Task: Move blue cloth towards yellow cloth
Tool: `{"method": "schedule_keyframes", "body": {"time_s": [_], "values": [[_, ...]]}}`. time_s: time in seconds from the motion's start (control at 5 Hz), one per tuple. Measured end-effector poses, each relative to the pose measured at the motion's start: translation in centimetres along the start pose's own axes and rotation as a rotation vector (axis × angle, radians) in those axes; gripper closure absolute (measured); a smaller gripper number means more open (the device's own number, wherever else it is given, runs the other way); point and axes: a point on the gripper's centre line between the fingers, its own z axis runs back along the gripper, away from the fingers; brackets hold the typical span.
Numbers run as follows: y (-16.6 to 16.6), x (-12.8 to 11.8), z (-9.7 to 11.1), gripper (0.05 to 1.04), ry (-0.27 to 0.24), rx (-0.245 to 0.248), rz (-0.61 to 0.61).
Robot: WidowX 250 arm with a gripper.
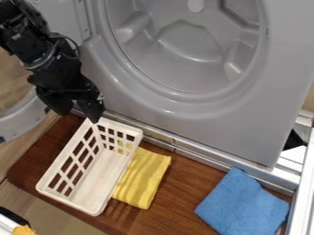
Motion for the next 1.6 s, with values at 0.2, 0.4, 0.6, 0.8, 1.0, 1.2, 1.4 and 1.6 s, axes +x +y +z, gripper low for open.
{"method": "schedule_keyframes", "body": {"time_s": [0.2,0.4,0.6,0.8,1.0,1.2,1.4,1.6], "values": [[-0.1,-0.3,-0.5,0.083,0.020,-0.010,0.006],[-3.1,0.1,-1.6,0.083,0.052,-0.038,-0.105],[-5.7,0.7,-2.5,0.083,0.047,-0.065,-0.191],[-8.9,1.1,-3.5,0.083,0.035,-0.101,-0.301],[-12.2,0.1,-5.4,0.083,0.093,-0.157,-0.392],[-15.4,-0.5,-7.1,0.083,0.130,-0.209,-0.489],[-18.1,-1.1,-9.6,0.083,0.155,-0.257,-0.564],[-19.9,-1.7,-11.4,0.083,0.180,-0.256,-0.618]]}}
